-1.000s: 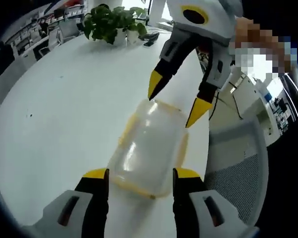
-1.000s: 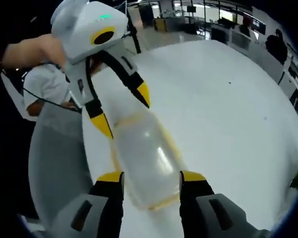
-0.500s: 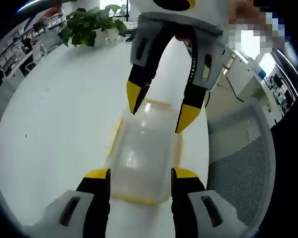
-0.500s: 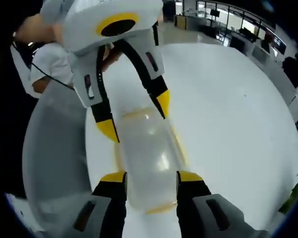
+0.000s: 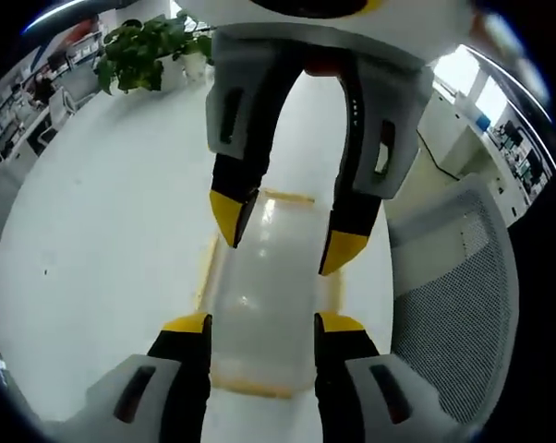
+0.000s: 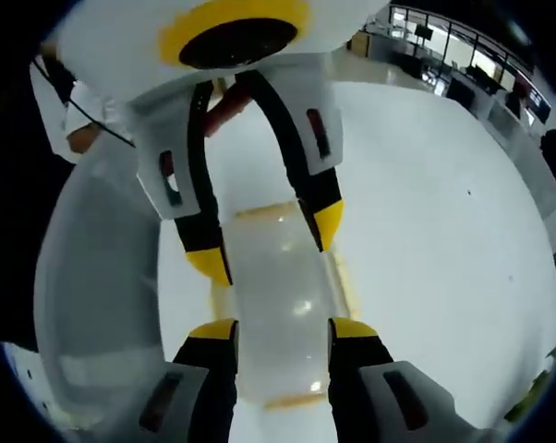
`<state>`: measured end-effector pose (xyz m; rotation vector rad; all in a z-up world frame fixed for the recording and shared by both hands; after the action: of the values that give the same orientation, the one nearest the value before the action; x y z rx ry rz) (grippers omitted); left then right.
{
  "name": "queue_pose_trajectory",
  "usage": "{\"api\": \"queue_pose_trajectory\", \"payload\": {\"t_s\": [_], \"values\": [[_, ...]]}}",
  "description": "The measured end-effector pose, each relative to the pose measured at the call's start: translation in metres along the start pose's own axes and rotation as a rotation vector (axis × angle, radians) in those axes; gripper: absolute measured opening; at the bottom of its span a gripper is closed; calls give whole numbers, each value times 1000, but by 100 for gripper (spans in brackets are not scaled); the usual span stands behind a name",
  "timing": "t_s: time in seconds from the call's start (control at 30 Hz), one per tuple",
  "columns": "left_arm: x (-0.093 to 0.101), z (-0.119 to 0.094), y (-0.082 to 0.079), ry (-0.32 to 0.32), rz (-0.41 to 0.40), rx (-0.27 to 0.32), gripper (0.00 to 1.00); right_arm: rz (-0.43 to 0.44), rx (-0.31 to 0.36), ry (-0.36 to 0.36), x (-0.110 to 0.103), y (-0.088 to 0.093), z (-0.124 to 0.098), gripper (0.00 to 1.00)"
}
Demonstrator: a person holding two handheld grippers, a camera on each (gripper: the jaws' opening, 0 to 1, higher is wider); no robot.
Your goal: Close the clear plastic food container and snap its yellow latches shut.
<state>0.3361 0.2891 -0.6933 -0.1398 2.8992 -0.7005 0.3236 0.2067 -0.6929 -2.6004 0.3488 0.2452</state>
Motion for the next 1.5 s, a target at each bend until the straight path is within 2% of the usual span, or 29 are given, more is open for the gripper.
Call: {"api": "queue_pose_trajectory", "payload": {"t_s": [0.17, 0.2, 0.3, 0.73, 0.83, 0.9, 0.93, 1.1, 1.2, 1.3, 1.5], "values": [[6, 6, 2, 1, 20, -20, 40, -12, -19, -2, -1, 1, 3, 38], [5, 6, 2, -11, 36, -11, 39, -14, -19, 1, -1, 2, 3, 38], [3, 9, 0, -9, 11, 2, 39, 4, 4, -2, 1, 1, 3, 38], [11, 6, 0, -20, 39, 2, 45, 7, 14, 46, 15, -3, 1, 39], [15, 6, 0, -12, 59, 6, 51, 14, 14, 46, 17, -3, 1, 39], [18, 6, 0, -29, 93, 0, 52, 23, 15, 39, 18, -2, 3, 41], [18, 6, 0, -29, 84, 1, 52, 46, 22, 11, 16, -1, 4, 41], [17, 6, 0, -40, 62, 11, 52, 32, 18, 14, 20, -3, 3, 40], [17, 5, 1, -41, 60, 18, 52, 33, 23, 19, 26, -4, 2, 45], [16, 5, 2, -39, 58, 26, 52, 66, 38, -15, 30, -3, 5, 45], [17, 5, 1, -37, 76, 11, 51, 65, 22, -47, 30, -2, 7, 48]]}}
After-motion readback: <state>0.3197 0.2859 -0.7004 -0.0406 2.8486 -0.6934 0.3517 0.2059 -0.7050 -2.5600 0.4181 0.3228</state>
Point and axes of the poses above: the point that each gripper's makers call its tool centre point, and the gripper's own axes: z roughly forward along the fingers, x roughly to its right, y roughly out of its underside, the point moved 7 cm from there along -z, roughly backward along the fingers, and after that the axes turned 11 degrees about -y, right-handed, at the moved point
